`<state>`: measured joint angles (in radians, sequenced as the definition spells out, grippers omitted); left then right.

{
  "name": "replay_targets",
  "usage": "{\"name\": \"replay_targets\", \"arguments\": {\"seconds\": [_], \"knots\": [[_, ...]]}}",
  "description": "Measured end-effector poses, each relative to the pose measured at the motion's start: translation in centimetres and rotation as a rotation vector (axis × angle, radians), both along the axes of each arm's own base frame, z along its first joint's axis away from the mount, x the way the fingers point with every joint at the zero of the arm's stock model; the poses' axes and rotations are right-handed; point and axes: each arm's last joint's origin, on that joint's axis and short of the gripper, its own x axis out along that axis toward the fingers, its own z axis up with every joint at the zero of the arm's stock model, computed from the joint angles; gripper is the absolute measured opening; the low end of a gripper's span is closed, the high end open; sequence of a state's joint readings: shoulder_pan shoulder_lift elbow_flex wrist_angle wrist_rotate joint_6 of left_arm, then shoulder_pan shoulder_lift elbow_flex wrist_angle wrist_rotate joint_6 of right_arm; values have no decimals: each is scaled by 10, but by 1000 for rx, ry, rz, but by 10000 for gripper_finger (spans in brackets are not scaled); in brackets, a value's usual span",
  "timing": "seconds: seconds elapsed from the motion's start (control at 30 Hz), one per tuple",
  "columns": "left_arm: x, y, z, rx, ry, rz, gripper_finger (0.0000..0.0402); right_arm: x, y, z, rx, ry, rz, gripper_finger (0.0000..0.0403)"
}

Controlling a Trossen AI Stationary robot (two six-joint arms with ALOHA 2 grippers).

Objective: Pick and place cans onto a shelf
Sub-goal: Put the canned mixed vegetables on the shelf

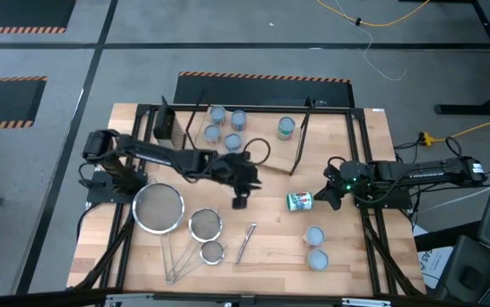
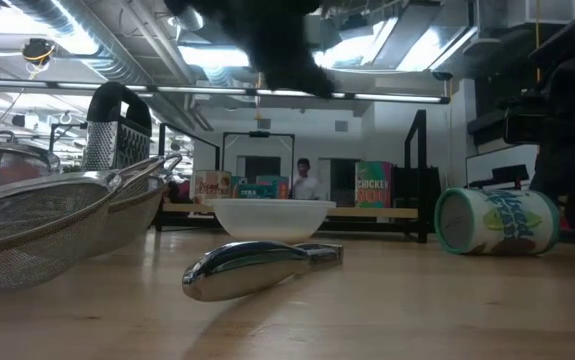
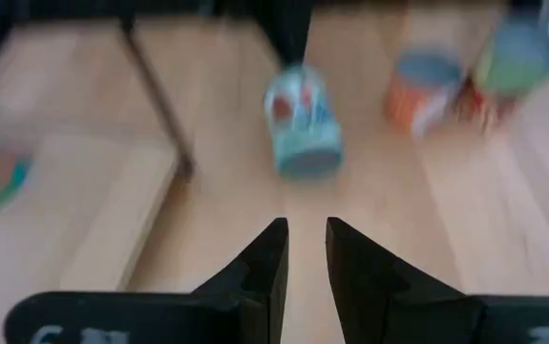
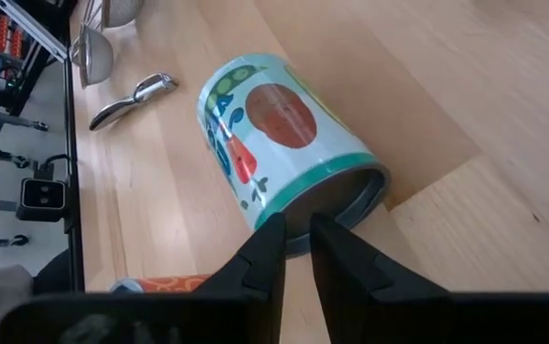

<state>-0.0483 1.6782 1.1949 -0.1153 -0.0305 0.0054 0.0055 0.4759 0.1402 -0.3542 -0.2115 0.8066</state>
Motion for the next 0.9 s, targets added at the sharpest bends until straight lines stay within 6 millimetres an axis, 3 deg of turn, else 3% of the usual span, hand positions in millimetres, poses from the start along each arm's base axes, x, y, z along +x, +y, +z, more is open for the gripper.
{"name": "replay_targets", "arguments": {"seconds": [0.43,0.9], "knots": [[45,-25,-78,-41,-12,-26,68,1,0,2,-7,-22,-1,58],[78,-28,-103,-54,2,-46,68,2,0,2,-2,-28,0,67]]}}
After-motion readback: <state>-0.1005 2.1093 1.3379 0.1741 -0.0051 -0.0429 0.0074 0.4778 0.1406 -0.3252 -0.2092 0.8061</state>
